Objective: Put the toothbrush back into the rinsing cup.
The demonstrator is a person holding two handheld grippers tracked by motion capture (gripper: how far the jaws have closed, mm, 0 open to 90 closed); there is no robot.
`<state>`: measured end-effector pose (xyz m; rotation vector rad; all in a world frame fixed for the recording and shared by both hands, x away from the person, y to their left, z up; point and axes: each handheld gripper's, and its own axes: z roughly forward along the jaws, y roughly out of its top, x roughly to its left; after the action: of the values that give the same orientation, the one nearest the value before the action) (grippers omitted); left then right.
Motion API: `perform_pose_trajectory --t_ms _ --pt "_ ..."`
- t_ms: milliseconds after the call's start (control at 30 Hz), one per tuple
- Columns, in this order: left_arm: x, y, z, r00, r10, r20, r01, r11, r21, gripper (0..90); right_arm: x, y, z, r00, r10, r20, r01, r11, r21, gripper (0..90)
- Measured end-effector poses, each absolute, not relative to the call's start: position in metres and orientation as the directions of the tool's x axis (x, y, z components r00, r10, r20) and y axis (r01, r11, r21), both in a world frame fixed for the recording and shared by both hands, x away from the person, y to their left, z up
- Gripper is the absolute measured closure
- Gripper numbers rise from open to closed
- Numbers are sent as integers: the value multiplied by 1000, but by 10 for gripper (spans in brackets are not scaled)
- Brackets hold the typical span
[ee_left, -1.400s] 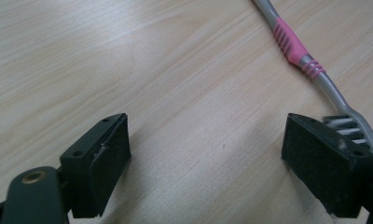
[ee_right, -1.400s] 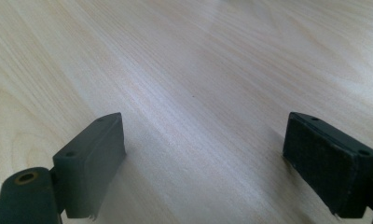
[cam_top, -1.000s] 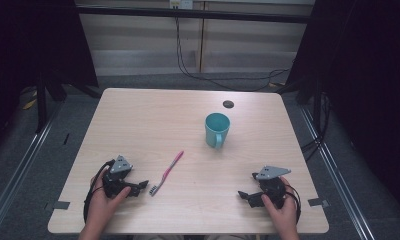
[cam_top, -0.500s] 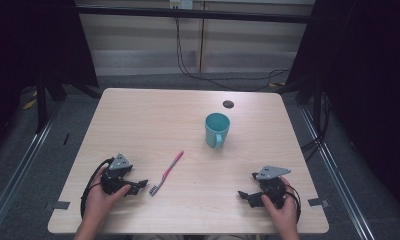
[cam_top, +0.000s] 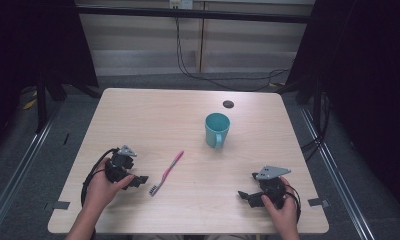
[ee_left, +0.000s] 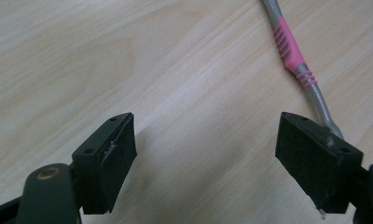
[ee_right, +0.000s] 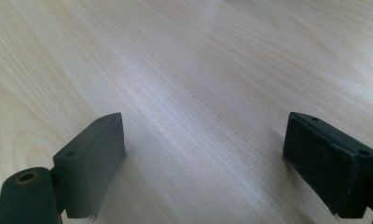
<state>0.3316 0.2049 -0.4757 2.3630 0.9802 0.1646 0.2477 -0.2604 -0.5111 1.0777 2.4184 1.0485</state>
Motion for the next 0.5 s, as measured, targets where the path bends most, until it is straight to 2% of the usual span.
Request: perform_pose_trajectory --t_ms 267,500 --pt "338 199 -465 734 669 -113 622 -596 508 190 248 -260 -511 -677 736 27 522 454 722 123" --pt "341 183 -458 766 635 -99 594 -640 488 227 248 -260 -511 -677 735 26 522 455 722 123"
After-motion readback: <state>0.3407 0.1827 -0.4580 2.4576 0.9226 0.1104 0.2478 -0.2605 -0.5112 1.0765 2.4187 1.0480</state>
